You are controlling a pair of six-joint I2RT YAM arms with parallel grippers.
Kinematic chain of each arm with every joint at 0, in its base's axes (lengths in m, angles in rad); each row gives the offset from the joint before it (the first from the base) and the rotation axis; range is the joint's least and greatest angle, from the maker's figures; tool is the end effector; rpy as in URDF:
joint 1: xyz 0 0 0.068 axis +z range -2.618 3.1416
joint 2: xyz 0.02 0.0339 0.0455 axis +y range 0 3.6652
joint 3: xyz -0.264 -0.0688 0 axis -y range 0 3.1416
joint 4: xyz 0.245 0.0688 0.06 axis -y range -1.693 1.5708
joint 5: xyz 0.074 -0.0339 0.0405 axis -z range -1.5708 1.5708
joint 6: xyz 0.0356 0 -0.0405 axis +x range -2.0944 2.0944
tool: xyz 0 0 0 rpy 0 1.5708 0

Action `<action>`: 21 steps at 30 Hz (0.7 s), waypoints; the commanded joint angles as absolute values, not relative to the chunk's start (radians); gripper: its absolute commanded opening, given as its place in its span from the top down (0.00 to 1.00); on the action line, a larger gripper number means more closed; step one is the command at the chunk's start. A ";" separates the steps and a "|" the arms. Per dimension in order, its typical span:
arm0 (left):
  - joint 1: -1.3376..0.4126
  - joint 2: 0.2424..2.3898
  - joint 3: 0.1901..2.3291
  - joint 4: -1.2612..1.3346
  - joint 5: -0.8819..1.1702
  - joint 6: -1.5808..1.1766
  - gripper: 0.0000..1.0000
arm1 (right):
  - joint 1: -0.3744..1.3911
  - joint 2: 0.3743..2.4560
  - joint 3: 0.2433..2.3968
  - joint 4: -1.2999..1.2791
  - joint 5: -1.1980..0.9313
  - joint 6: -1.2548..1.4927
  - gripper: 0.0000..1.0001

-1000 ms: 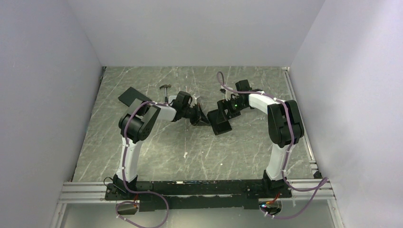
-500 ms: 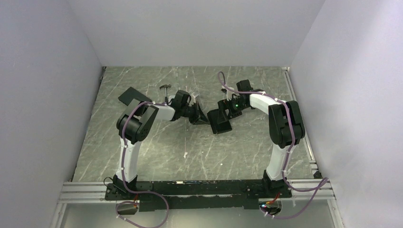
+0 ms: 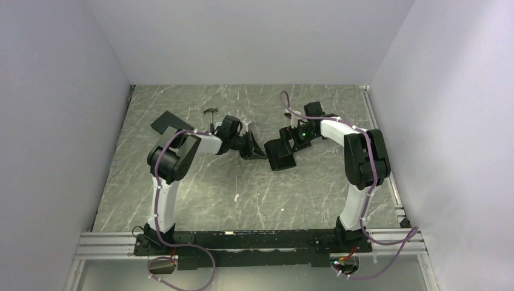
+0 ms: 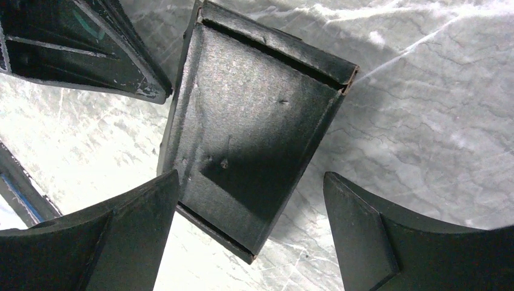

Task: Fold the paper box
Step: Close the paper box at the center of the board.

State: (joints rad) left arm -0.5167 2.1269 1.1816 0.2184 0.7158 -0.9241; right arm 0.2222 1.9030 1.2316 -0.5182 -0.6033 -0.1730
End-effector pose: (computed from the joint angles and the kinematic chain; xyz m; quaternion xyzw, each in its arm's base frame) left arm 0.3596 -0.2312 0.1072 -0.0324 0.8658 -0.4932 0.0775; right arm 0.3600 0.1021 0.1617 -0.2392 0.9083 0.2961 0.1737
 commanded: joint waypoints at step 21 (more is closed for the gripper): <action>-0.540 2.020 1.166 0.266 0.715 -0.916 1.00 | 0.182 1.868 1.201 -0.535 -0.594 -0.188 0.20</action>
State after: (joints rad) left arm -0.5140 2.0201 1.1191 0.2420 0.7094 -0.9211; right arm 0.1864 1.8954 1.2160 -0.5148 -0.6033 -0.1795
